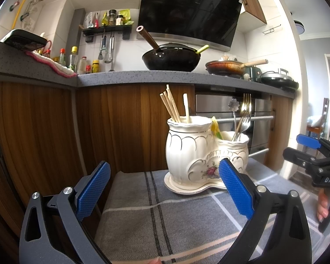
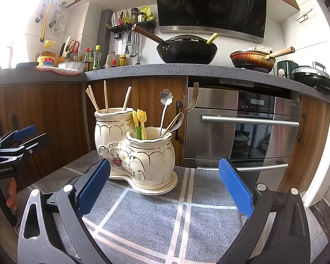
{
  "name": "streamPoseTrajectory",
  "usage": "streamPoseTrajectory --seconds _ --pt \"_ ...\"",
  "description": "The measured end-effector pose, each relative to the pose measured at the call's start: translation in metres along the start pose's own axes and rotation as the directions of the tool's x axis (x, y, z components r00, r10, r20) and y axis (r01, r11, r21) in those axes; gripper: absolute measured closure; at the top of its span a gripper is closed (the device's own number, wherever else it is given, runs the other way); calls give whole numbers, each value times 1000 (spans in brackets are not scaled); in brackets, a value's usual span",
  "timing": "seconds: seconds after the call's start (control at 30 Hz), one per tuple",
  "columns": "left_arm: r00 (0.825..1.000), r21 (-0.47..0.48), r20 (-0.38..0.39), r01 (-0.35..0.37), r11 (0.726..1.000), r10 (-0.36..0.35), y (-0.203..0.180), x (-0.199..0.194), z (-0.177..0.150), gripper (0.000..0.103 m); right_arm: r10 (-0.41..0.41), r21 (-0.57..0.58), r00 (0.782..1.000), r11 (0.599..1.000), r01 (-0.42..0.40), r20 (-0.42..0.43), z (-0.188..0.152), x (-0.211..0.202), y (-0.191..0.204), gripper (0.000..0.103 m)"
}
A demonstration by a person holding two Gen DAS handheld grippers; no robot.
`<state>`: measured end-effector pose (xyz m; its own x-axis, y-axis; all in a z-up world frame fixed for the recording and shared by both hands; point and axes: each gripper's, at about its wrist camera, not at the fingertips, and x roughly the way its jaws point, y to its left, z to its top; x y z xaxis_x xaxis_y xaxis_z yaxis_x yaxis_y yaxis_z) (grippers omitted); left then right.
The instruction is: Organize utensils
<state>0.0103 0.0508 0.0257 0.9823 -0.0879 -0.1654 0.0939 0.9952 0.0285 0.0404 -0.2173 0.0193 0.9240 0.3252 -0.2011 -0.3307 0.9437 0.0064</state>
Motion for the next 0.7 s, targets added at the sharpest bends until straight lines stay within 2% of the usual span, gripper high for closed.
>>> streamPoseTrajectory --seconds 0.7 --pt "1000 -1 -2 -1 1000 1 1 1 -1 5 1 0 1000 1000 -1 -3 0 1 -1 6"
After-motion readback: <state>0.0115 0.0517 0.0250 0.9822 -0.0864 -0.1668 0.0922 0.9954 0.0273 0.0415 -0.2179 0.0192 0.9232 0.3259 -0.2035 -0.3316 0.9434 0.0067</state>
